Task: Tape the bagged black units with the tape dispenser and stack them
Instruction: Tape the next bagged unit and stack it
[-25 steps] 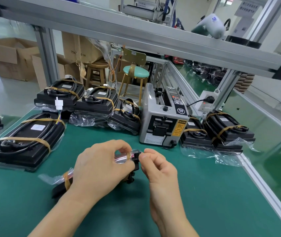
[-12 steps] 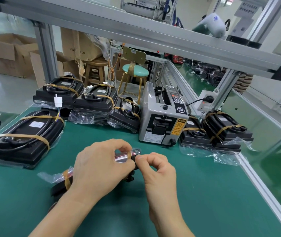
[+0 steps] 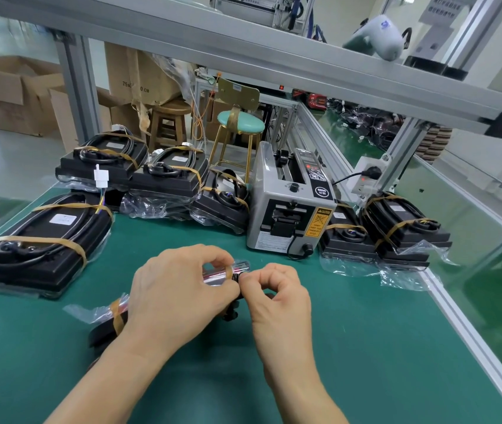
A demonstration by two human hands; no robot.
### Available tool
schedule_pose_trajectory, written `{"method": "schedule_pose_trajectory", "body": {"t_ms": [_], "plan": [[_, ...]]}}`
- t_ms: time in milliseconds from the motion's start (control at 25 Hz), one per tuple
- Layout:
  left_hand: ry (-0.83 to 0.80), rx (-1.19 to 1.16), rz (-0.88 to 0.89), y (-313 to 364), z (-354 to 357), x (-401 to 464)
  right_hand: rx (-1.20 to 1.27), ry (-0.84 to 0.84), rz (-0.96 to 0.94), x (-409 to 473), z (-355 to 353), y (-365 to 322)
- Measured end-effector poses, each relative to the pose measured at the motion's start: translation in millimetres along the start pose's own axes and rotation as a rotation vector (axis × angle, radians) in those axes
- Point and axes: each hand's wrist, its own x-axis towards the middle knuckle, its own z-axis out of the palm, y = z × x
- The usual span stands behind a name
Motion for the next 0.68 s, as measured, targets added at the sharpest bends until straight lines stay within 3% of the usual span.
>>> {"method": "schedule_pose_trajectory", "body": {"t_ms": [200,440,680], "plan": [[0.01,0.008,-0.001,1.2,0.4,-0.6,-0.067,0.019,-0.059,-2.3,1.7,0.4],[0.014,0.011,-0.012,1.1,-0.4,0.1,0.129,-0.029,-0.011,-3.2,2.4,4.9],[0.011,0.001,-0.02,0.6,-0.4,-0.6,-0.001,0.0,-0.064,-3.9,3.7,1.9]]}}
